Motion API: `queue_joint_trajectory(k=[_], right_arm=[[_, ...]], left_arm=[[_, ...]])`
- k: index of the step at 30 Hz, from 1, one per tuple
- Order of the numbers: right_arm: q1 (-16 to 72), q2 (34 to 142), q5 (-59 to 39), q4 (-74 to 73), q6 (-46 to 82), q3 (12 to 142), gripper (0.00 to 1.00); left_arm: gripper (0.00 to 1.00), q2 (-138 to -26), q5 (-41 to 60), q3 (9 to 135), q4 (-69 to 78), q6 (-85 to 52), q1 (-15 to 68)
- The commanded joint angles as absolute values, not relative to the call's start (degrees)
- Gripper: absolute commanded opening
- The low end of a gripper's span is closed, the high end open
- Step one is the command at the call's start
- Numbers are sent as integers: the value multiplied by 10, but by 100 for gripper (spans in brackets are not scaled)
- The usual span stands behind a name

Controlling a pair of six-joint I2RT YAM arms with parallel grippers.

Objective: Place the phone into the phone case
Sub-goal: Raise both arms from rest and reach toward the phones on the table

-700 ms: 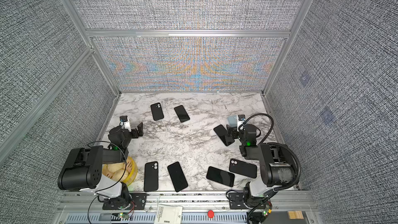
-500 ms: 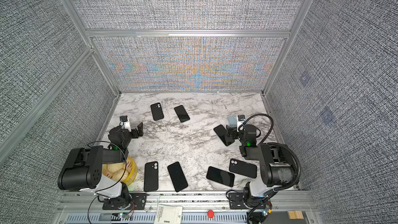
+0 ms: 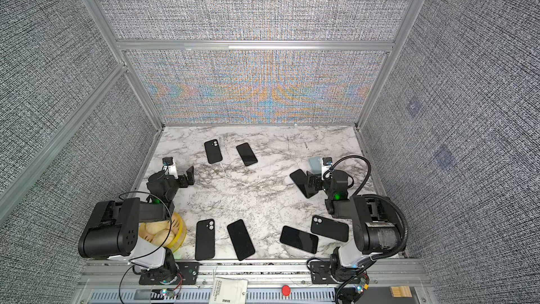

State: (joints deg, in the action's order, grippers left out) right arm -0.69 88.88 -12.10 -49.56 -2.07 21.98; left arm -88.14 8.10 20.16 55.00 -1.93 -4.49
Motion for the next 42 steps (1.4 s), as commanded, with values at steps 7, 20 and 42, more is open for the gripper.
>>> queue_joint_trajectory(k=[7,20,42], right_arm=[[-8,886,-103,-510,-17,220,99],[34,771,20,-205,-3,355,99],[210,888,-28,74,110,556,99]], left_arm=[[99,-882,89,202,550,-17,-45],[99,-724,-70,333,210,-5,-1],[98,-851,-60,574,-95,-261,192]])
